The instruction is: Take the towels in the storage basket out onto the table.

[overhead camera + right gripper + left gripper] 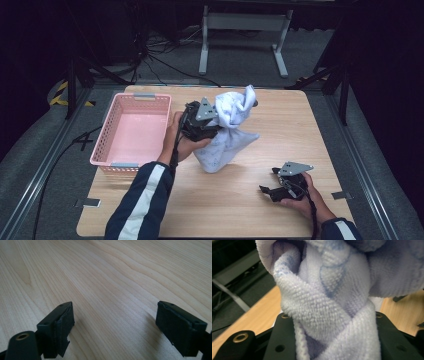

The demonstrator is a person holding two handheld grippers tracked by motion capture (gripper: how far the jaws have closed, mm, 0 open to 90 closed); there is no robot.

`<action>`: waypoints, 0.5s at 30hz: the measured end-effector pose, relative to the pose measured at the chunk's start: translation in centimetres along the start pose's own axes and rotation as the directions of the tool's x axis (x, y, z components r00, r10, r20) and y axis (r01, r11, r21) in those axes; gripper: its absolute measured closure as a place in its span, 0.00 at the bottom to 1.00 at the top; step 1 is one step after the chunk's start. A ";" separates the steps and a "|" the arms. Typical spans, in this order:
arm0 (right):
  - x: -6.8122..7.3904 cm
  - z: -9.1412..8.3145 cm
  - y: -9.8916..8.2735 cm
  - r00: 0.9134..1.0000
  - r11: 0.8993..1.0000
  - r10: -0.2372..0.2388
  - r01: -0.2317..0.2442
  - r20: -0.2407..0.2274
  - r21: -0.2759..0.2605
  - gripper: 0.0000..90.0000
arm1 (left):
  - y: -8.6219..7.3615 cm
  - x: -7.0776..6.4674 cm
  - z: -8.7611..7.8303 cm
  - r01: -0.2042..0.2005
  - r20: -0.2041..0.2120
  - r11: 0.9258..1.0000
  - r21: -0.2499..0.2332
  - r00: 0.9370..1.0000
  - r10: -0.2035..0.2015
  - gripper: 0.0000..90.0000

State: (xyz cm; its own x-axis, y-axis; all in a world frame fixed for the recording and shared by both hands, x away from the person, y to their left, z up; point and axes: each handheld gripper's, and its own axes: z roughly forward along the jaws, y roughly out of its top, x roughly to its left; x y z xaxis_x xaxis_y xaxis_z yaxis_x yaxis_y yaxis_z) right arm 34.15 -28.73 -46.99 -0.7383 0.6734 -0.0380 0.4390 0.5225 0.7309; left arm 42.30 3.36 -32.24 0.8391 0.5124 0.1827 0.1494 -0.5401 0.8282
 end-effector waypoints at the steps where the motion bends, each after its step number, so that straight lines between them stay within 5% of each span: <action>1: 0.0 0.0 0.0 1.000 1.000 0.000 0.000 0.000 0.000 0.17 | 0.0 0.0 0.0 0.000 0.000 1.000 0.000 1.000 0.000 0.67; 9: -0.3 -0.2 -0.2 1.000 1.000 0.001 -0.001 0.002 0.004 0.17 | -2.8 -3.0 4.6 0.012 0.118 0.998 0.058 0.993 -0.019 0.66; 15: -0.7 -0.4 -0.4 1.000 1.000 0.014 -0.014 0.016 0.005 0.17 | -4.0 -4.3 6.2 -0.024 0.146 0.993 0.118 0.989 0.007 0.63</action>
State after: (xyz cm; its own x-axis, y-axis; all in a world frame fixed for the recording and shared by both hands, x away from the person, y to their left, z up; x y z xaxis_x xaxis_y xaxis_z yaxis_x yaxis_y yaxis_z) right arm 34.26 -29.60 -46.93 -0.7241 0.6886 -0.0385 0.4518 0.5158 0.7279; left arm 41.37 -0.86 -39.62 0.9074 0.4058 0.1092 0.1895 -0.6271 0.7555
